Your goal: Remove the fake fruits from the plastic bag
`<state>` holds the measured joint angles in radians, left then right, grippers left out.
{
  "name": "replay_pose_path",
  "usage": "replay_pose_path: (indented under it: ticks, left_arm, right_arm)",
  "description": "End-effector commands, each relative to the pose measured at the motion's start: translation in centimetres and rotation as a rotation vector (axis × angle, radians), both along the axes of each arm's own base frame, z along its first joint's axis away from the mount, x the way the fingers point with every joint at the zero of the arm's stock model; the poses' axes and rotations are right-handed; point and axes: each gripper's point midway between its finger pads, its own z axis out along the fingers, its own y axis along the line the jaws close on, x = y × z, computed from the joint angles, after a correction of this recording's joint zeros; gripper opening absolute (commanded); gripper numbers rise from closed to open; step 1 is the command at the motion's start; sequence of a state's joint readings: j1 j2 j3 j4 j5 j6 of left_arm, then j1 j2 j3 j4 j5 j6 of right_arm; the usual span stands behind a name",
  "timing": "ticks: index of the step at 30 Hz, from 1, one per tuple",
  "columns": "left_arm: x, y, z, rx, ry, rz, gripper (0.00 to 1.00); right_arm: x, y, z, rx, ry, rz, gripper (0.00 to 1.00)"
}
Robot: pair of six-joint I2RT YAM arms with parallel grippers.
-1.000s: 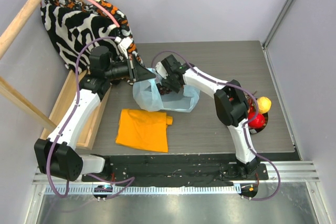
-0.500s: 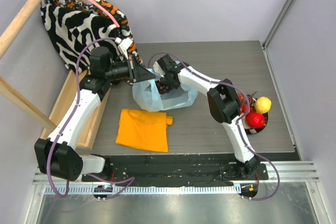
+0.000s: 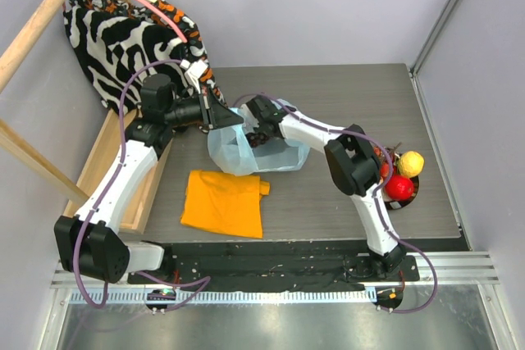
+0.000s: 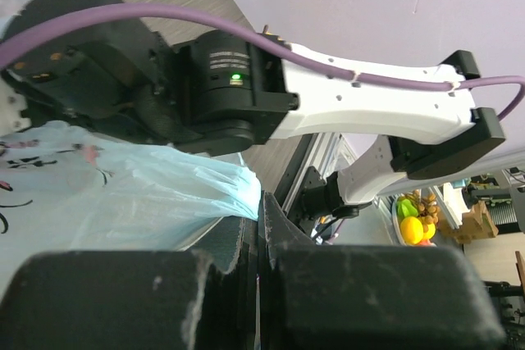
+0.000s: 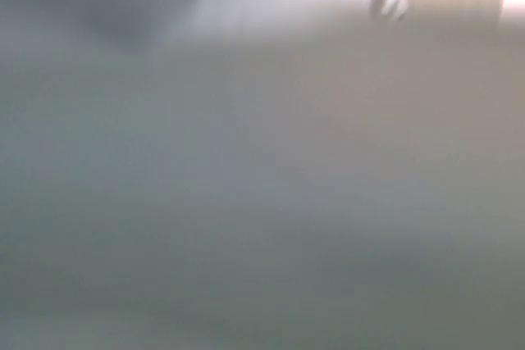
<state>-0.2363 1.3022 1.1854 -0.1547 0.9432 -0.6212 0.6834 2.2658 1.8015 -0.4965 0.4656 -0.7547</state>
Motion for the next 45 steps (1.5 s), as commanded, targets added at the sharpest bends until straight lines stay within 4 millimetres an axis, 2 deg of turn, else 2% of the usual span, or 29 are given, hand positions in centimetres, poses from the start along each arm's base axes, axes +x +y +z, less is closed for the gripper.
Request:
replay_pose_path:
  ticks: [1, 3, 6, 7, 9, 12, 16, 19, 20, 22, 24, 25, 28, 30, 32, 33, 34, 36, 37, 39, 40, 41, 42, 43, 45]
  left_arm:
    - [-0.7, 0.0, 1.9, -0.026, -0.089, -0.013, 0.00]
    - [-0.7, 0.0, 2.0, -0.027, -0.092, -0.013, 0.00]
    - [-0.5, -0.1, 2.1, -0.032, -0.098, -0.014, 0.00]
    - [-0.4, -0.1, 1.9, -0.031, -0.094, -0.012, 0.00]
    - [-0.4, -0.1, 2.0, -0.035, -0.094, -0.012, 0.00]
    - [-0.3, -0.2, 1.9, -0.039, -0.091, -0.014, 0.00]
    - [-0.1, -0.2, 2.0, -0.039, -0.094, -0.012, 0.00]
    - [0.1, -0.2, 1.9, -0.037, -0.092, -0.006, 0.00]
    - [0.2, -0.2, 1.8, -0.036, -0.093, -0.004, 0.00]
    - [0.4, -0.2, 1.5, -0.033, -0.087, 0.001, 0.00]
    - [0.6, -0.3, 1.4, -0.031, -0.083, 0.004, 0.00]
    - [0.8, -0.2, 1.5, -0.031, -0.084, 0.012, 0.00]
    - [1.4, -0.2, 1.6, -0.027, -0.086, 0.026, 0.00]
    - [1.6, -0.3, 1.7, -0.026, -0.085, 0.029, 0.00]
    - [2.0, -0.3, 1.9, -0.023, -0.091, 0.035, 0.00]
    - [2.1, -0.3, 2.1, -0.020, -0.098, 0.034, 0.00]
    - [2.1, -0.3, 2.1, -0.017, -0.096, 0.033, 0.00]
    - [2.2, -0.2, 2.4, -0.011, -0.114, 0.036, 0.00]
    - [2.2, -0.2, 2.3, -0.010, -0.110, 0.037, 0.00]
    - [2.1, -0.2, 2.4, -0.010, -0.113, 0.037, 0.00]
    - [2.2, -0.2, 2.4, -0.011, -0.116, 0.040, 0.00]
    - [2.2, -0.2, 2.3, -0.009, -0.115, 0.041, 0.00]
    - [2.2, -0.2, 2.2, -0.007, -0.116, 0.041, 0.00]
    - [2.2, -0.1, 2.2, -0.005, -0.120, 0.043, 0.00]
    - [2.0, -0.1, 1.8, -0.002, -0.116, 0.041, 0.00]
  right_arm:
    - [-2.3, 0.2, 3.9, 0.095, 0.014, 0.051, 0.01]
    - [-3.6, 0.1, 5.9, 0.126, 0.018, 0.060, 0.01]
    - [-5.7, 0.1, 6.9, 0.167, 0.068, 0.055, 0.01]
    - [-6.3, 0.2, 8.3, 0.203, 0.064, 0.047, 0.01]
    - [-7.9, 0.2, 9.0, 0.228, 0.111, 0.055, 0.01]
    - [-10.7, 0.9, 10.1, 0.319, 0.214, 0.090, 0.01]
    - [-15.6, 2.7, 12.0, 0.474, 0.394, 0.228, 0.01]
    - [-18.5, 2.7, 15.3, 0.568, 0.441, 0.327, 0.01]
    - [-20.1, 3.3, 17.1, 0.633, 0.463, 0.388, 0.01]
    - [-21.2, 3.5, 19.5, 0.684, 0.474, 0.408, 0.01]
    - [-21.4, 3.6, 21.0, 0.720, 0.483, 0.367, 0.01]
    - [-21.6, 3.3, 22.6, 0.728, 0.468, 0.370, 0.01]
    - [-21.8, 2.1, 25.2, 0.734, 0.385, 0.368, 0.01]
    - [-21.7, 0.3, 26.7, 0.705, 0.293, 0.343, 0.01]
    - [-21.9, -2.3, 26.7, 0.630, 0.252, 0.295, 0.01]
    - [-21.6, -4.2, 26.5, 0.577, 0.221, 0.245, 0.01]
    - [-22.4, -7.4, 26.1, 0.516, 0.224, 0.206, 0.01]
    - [-23.0, -11.3, 24.9, 0.432, 0.224, 0.146, 0.01]
    - [-24.2, -15.2, 23.8, 0.358, 0.230, 0.106, 0.01]
    - [-25.7, -18.3, 22.2, 0.252, 0.236, 0.103, 0.01]
    - [-26.7, -20.6, 19.5, 0.149, 0.283, 0.069, 0.01]
    - [-27.9, -22.0, 19.4, 0.095, 0.245, 0.122, 0.01]
    - [-28.6, -22.8, 18.5, 0.062, 0.241, 0.133, 0.01]
    - [-29.1, -23.5, 15.9, 0.016, 0.271, 0.141, 0.01]
    - [-30.3, -24.6, 15.0, -0.019, 0.224, 0.172, 0.01]
